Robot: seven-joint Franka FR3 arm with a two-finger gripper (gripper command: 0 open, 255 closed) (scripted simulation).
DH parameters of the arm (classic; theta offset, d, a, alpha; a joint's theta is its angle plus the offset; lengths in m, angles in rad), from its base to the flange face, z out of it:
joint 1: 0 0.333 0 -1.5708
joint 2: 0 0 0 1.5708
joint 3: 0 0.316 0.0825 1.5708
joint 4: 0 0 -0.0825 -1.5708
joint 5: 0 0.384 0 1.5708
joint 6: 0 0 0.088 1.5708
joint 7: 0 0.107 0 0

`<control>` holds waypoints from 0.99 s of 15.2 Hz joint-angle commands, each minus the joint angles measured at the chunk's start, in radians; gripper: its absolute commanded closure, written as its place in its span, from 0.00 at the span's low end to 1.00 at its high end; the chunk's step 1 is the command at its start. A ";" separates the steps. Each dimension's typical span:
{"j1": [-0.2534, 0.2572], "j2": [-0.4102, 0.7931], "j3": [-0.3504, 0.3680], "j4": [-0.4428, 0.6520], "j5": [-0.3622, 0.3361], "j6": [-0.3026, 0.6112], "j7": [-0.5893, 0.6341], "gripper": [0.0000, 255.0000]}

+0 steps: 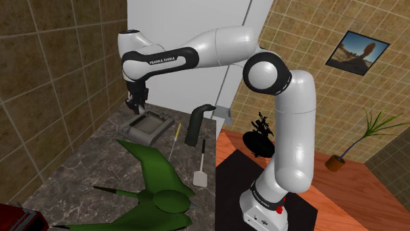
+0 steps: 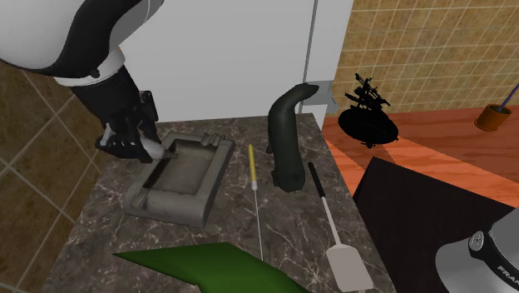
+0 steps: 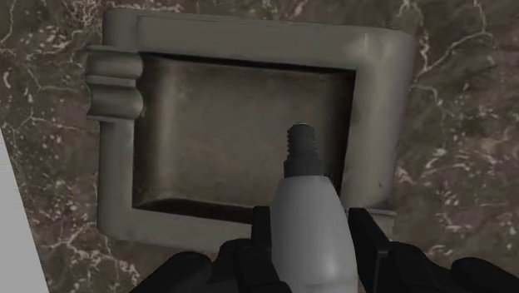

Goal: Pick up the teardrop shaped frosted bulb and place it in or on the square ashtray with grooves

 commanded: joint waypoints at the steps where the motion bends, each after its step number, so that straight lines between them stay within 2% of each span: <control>1: -0.037 -0.045 -0.008 -0.073 0.006 0.033 -0.039 1.00; 3: -0.074 -0.090 -0.019 -0.140 0.012 0.062 -0.082 1.00; 15: -0.070 -0.017 -0.028 -0.197 -0.009 0.190 -0.059 1.00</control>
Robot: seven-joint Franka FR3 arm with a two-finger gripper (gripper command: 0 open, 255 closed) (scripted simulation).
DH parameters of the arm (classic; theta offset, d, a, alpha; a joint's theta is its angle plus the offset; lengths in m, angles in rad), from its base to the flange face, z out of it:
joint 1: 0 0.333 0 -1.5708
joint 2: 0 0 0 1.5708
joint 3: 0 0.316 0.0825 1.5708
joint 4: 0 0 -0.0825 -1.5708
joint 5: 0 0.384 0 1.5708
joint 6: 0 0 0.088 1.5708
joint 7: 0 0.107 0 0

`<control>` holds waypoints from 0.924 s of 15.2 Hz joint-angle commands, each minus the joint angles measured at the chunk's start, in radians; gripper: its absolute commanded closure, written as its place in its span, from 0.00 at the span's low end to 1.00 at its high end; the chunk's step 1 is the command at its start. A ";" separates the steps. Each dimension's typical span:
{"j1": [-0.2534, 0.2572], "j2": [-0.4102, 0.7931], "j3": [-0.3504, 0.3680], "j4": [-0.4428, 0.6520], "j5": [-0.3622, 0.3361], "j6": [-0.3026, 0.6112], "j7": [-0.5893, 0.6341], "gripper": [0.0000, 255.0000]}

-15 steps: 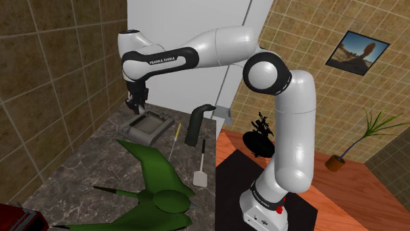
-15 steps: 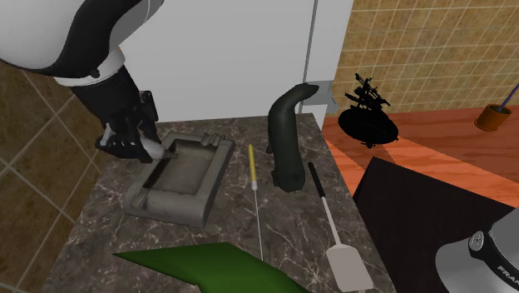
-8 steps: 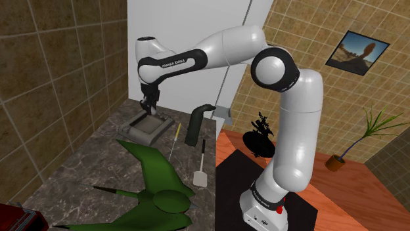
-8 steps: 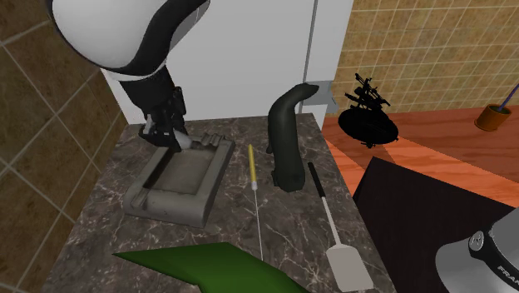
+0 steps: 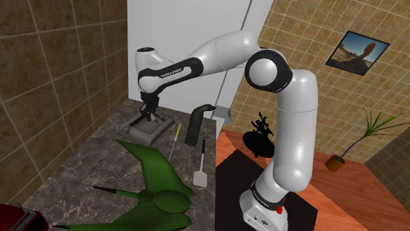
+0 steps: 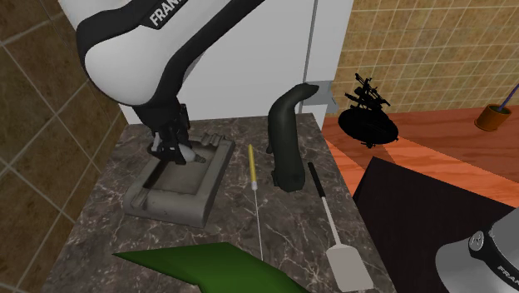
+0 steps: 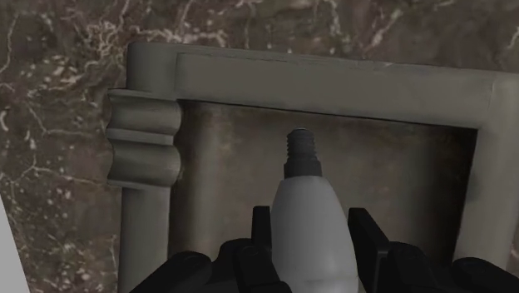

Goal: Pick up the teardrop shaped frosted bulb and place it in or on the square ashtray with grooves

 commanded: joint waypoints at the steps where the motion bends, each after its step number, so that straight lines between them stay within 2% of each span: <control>1: 0.002 0.012 -0.001 -0.011 -0.004 0.022 0.006 1.00; 10: 0.002 0.020 -0.002 -0.014 -0.006 0.033 0.008 1.00; 11: 0.002 0.020 -0.002 -0.014 -0.006 0.033 0.008 0.00; 14: 0.002 0.020 -0.002 -0.014 -0.006 0.033 0.008 0.00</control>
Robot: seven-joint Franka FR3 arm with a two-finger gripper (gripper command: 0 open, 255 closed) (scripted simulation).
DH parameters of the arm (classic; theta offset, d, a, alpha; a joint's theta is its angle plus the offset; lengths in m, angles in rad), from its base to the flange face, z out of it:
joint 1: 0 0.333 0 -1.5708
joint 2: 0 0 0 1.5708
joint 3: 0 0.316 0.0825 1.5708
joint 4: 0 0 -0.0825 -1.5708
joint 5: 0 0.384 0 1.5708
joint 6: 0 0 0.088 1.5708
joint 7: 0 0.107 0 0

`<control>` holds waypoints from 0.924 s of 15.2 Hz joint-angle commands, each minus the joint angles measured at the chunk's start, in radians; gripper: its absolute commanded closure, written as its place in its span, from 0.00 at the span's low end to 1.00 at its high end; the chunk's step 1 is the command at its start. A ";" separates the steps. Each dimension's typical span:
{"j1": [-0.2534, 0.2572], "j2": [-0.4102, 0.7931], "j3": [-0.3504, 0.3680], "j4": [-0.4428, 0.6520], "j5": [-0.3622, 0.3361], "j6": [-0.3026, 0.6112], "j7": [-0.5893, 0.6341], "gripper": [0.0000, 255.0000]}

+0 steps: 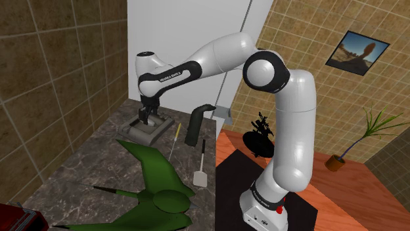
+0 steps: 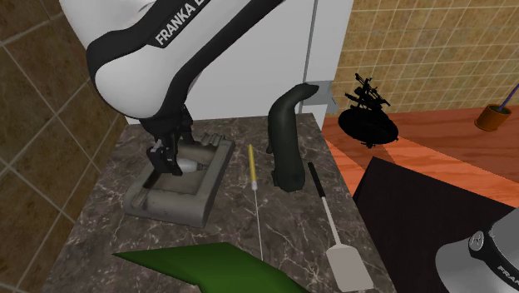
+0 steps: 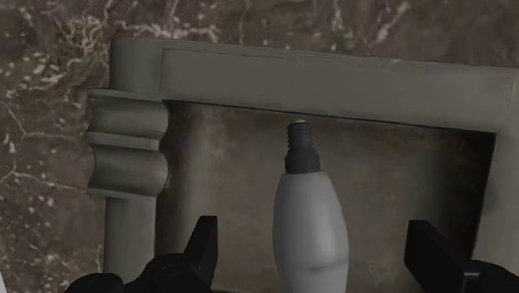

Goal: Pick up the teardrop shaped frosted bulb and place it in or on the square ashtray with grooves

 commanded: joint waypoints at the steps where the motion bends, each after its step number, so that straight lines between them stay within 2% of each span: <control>1: 0.000 0.000 0.000 0.000 0.000 0.000 0.000 0.00; 2: 0.000 0.000 0.000 0.000 0.000 0.000 0.000 0.00; 6: 0.003 -0.053 0.010 0.053 0.017 -0.105 -0.011 0.00; 14: 0.003 -0.053 0.010 0.053 0.017 -0.105 -0.011 0.00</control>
